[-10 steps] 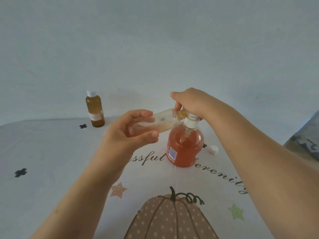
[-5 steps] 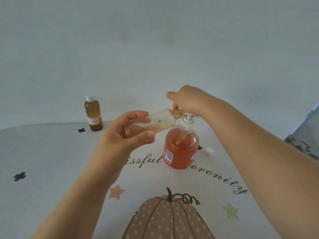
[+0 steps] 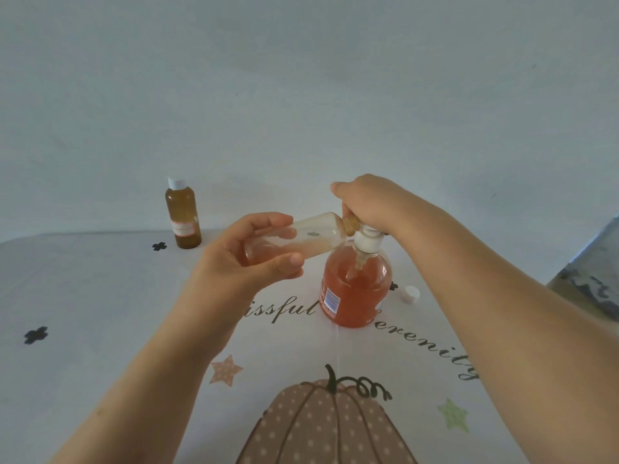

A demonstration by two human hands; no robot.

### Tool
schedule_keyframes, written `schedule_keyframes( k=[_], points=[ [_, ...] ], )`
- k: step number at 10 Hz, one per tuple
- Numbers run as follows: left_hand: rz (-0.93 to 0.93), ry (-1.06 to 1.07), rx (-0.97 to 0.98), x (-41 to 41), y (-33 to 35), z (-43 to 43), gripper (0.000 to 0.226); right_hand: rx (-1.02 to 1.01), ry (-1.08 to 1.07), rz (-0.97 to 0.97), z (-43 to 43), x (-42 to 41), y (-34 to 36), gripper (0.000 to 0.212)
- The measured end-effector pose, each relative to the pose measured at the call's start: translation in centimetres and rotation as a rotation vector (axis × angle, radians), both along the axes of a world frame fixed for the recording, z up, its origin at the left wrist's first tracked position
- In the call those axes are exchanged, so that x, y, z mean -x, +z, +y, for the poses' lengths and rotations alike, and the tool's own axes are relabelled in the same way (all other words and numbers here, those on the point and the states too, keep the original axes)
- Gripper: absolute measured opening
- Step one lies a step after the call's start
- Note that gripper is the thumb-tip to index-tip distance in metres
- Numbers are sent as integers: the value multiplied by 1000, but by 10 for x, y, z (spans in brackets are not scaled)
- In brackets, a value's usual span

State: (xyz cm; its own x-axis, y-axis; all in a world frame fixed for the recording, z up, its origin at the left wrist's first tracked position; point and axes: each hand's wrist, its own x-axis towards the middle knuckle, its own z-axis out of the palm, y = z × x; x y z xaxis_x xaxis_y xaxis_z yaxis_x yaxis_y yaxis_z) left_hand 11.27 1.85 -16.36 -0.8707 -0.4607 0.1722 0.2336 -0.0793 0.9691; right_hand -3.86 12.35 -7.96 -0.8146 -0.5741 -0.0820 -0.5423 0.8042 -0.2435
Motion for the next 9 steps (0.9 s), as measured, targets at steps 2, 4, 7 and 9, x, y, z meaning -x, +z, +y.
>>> schedule_keyframes(
  k=[2, 4, 7, 9],
  points=[
    [2, -21, -17, 0, -1, 0, 44, 124, -70, -69, 2, -4, 0, 32],
    [13, -22, -24, -2, 1, 0, 44, 161, -183, -24, -4, 6, 1, 46],
    [38, -23, -59, 1, -3, 2, 43, 189, -181, -122, -2, 6, 2, 27],
    [-5, -17, -51, 3, -6, -1, 44, 91, -215, -124, -8, 13, -9, 27]
  ],
)
